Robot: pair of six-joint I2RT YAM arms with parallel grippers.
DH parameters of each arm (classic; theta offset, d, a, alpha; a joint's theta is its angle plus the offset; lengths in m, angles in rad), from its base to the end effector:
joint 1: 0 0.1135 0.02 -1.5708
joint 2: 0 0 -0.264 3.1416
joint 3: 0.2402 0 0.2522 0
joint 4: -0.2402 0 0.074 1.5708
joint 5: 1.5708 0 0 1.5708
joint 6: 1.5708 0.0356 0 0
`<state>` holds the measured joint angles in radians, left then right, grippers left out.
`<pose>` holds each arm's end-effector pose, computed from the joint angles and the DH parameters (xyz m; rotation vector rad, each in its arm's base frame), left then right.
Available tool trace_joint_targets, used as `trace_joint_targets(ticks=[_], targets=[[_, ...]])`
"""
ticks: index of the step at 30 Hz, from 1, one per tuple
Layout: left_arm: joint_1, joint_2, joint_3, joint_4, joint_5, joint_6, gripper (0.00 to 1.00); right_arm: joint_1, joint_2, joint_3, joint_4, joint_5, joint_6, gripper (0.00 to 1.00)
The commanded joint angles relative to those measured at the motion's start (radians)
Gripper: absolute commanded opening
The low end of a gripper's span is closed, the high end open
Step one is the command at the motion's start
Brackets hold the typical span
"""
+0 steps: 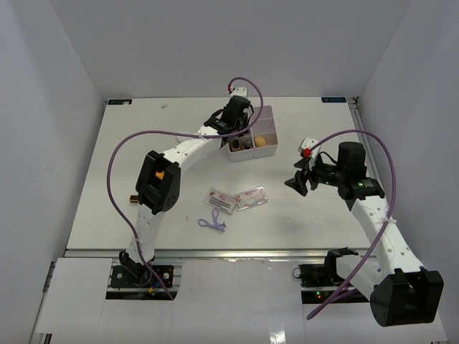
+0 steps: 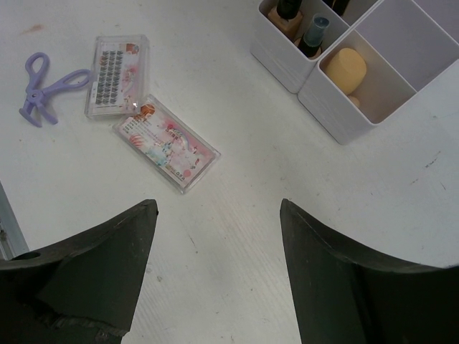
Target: Organize the makeup
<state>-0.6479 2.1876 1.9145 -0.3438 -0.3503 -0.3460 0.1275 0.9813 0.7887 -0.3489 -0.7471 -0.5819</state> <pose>0.4159 -0.2995 0.2584 0.1285 2.1477 -0.1946 0.2062 0.0508 0.2933 -1.0796 1.6739 0.4949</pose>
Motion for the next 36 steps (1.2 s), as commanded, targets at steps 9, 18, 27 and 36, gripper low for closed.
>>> trace_joint_targets(ticks=[9,18,27,36], targets=[[0.004,-0.08,0.011,-0.038,0.072,-0.07,0.56,-0.075,-0.026,0.001,0.008,-0.05,0.005,0.76],[0.005,-0.203,-0.019,-0.075,0.107,-0.055,0.66,-0.114,-0.042,-0.006,0.007,-0.08,0.006,0.76],[0.127,-0.754,-0.65,0.0,0.254,-0.15,0.74,-0.115,-0.068,-0.004,-0.003,-0.11,0.005,0.76],[0.369,-1.335,-1.145,-0.13,0.222,-0.396,0.97,-0.115,-0.08,-0.002,-0.007,-0.124,0.014,0.76]])
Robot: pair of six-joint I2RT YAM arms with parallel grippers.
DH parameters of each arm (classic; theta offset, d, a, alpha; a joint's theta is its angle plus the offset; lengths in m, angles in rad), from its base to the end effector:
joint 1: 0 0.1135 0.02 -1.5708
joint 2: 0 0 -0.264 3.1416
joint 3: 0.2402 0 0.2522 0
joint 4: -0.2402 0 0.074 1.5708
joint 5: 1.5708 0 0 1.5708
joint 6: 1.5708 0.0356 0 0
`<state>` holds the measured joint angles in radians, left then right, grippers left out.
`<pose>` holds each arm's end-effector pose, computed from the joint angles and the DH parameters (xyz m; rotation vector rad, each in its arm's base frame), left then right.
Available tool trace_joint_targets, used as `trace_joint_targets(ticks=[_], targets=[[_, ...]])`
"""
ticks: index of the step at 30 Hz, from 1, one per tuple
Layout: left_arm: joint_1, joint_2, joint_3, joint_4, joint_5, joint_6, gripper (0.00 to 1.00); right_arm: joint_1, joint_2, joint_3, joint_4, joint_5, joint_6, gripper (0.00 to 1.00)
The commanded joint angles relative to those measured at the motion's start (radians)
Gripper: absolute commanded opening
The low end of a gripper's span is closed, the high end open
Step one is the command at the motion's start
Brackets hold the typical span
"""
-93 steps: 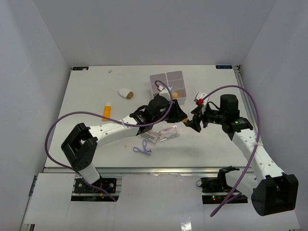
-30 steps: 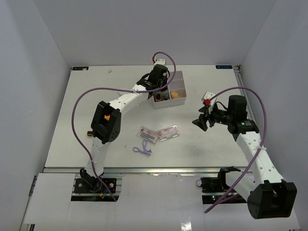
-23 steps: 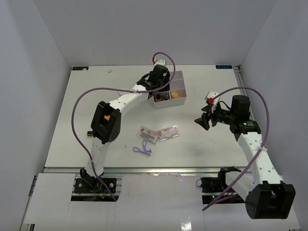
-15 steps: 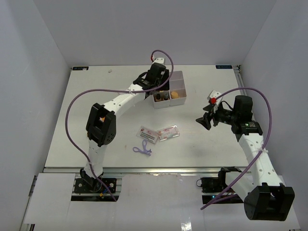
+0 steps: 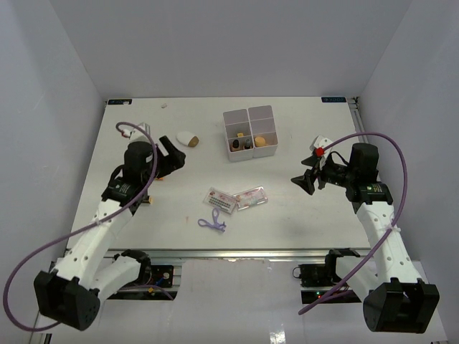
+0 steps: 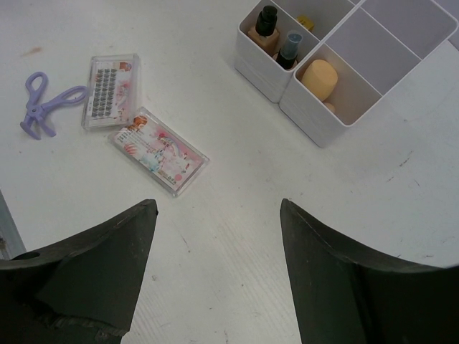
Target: Organize the makeup
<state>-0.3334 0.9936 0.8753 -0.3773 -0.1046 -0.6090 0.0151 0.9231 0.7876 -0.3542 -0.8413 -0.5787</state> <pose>0.2115 -0.0693 0.3134 -0.3528 2.0675 -0.4696 0.1974 0.0295 0.3044 -1.0182 1.6270 0.4872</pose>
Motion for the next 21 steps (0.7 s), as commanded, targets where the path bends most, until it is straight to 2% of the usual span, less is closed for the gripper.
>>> trace_joint_targets(ticks=[1,6,9,13,15,21], targets=[[0.066,-0.17,-0.12,-0.143,-0.046,-0.151,0.98,-0.003,-0.025,-0.001,-0.002,-0.031,0.011,0.76],[0.116,-0.162,-0.131,-0.307,-0.144,-0.242,0.98,-0.003,-0.032,-0.001,-0.002,-0.032,0.013,0.76],[0.148,-0.089,-0.131,-0.385,-0.169,-0.293,0.98,-0.003,-0.036,-0.002,-0.002,-0.03,0.013,0.76],[0.191,0.025,-0.127,-0.495,-0.195,-0.436,0.98,-0.003,-0.044,-0.002,-0.002,-0.029,0.013,0.76],[0.218,0.051,-0.136,-0.516,-0.193,-0.465,0.98,-0.003,-0.047,-0.002,-0.002,-0.027,0.013,0.76],[0.31,0.083,-0.162,-0.443,-0.165,-0.464,0.98,-0.003,-0.048,-0.004,-0.002,-0.027,0.014,0.76]])
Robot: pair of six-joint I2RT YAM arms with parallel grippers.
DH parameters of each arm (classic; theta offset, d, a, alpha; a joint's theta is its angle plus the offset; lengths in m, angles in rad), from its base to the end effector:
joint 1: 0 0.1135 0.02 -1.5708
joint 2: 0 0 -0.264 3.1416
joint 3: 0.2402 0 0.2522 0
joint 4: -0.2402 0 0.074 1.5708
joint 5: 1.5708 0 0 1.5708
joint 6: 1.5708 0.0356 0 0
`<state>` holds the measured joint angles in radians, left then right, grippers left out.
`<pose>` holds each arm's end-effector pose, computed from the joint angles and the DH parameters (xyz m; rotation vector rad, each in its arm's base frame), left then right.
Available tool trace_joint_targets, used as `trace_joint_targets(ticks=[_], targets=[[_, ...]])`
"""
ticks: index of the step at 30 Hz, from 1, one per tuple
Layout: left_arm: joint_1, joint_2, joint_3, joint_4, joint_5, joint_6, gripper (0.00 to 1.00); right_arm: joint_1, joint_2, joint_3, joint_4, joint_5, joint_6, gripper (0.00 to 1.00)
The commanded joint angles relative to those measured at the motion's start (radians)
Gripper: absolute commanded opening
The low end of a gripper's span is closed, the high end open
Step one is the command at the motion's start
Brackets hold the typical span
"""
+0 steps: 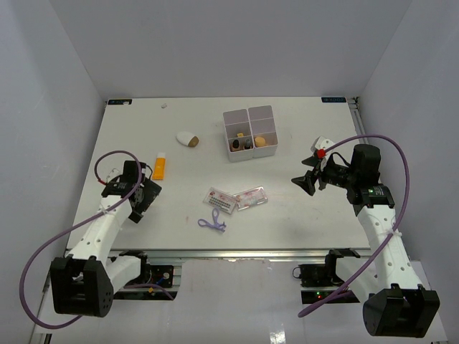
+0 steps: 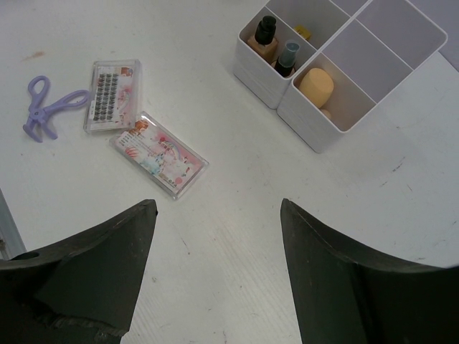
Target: Organize the makeup
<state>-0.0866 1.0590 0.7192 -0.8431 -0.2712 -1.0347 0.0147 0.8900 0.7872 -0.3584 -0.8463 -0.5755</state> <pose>0.1828 -0.0063 0.2183 -1.2833 2.3444 0.0297 0.1906 0.0295 0.3098 -1.0199 1.6008 0.4777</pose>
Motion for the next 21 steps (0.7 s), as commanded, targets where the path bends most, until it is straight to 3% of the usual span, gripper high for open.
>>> trace_joint_targets(ticks=[1,7,21], targets=[[0.082,0.039,-0.006,0.038,0.013,-0.031,0.98,-0.002,-0.015,-0.003,0.003,-0.023,0.011,0.76],[0.18,0.187,0.012,0.153,0.06,-0.016,0.9,-0.002,-0.011,-0.006,0.003,-0.027,0.011,0.76],[0.186,0.437,0.146,0.182,0.028,-0.021,0.74,-0.033,0.01,-0.009,0.006,-0.02,0.014,0.76]])
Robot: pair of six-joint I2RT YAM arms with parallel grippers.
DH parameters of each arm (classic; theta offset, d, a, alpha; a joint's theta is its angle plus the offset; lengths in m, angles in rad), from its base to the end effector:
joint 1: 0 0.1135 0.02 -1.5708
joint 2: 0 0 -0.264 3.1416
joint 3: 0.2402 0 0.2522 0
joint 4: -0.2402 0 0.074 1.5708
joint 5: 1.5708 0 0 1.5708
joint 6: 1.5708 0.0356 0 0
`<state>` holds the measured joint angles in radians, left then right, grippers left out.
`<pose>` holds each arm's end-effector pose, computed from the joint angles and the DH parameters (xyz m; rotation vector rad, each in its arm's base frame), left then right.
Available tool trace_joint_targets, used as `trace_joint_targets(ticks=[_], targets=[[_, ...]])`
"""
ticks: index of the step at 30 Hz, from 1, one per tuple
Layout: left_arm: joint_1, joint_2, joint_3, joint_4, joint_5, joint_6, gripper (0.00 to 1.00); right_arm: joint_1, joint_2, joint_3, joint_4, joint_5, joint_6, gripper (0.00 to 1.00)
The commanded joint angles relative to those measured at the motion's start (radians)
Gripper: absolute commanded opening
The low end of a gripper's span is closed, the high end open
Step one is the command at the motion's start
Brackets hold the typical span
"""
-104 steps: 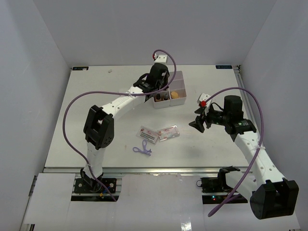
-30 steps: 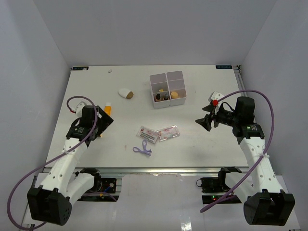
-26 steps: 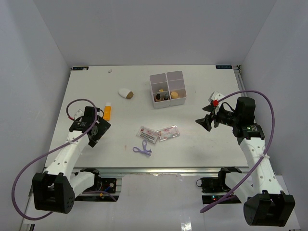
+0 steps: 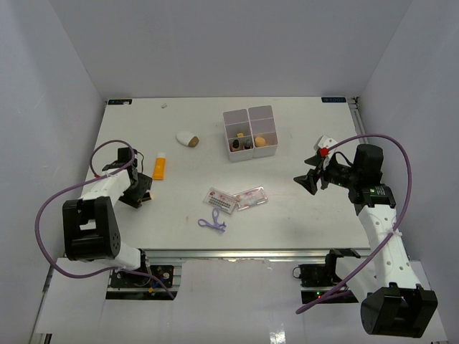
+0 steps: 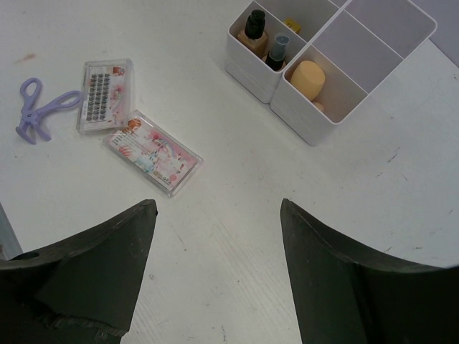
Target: Organize the makeup
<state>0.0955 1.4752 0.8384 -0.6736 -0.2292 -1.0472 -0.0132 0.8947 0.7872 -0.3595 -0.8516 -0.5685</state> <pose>0.2535 0.0324 0.1739 -1.5519 2.3358 0.1187 0.1921 0.0242 0.3089 -0.9926 1.6191 0.4718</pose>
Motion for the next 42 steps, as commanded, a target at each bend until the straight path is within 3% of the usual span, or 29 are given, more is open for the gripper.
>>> trace_joint_targets(ticks=[1,17,27,31,35,37,42], targets=[[0.004,0.022,0.024,0.015,-0.015,-0.01,0.74,-0.005,0.007,-0.009,0.007,-0.015,0.007,0.76],[0.015,0.01,0.016,0.028,-0.037,-0.026,0.7,-0.005,0.01,-0.009,0.008,-0.012,0.009,0.76],[0.017,-0.009,0.0,0.055,-0.022,-0.007,0.51,-0.007,0.007,-0.009,0.008,-0.015,0.009,0.76],[0.017,-0.03,-0.006,0.08,0.0,0.035,0.3,-0.007,0.006,-0.009,0.008,-0.015,0.009,0.76],[0.016,-0.051,-0.007,0.117,0.063,0.104,0.18,-0.007,0.006,-0.008,0.007,-0.017,0.01,0.77],[0.015,-0.079,-0.012,0.17,0.182,0.166,0.07,-0.007,0.007,-0.008,0.007,-0.021,0.012,0.77],[-0.036,-0.148,-0.021,0.311,0.459,0.312,0.0,-0.007,0.018,-0.008,0.005,-0.051,0.015,0.77]])
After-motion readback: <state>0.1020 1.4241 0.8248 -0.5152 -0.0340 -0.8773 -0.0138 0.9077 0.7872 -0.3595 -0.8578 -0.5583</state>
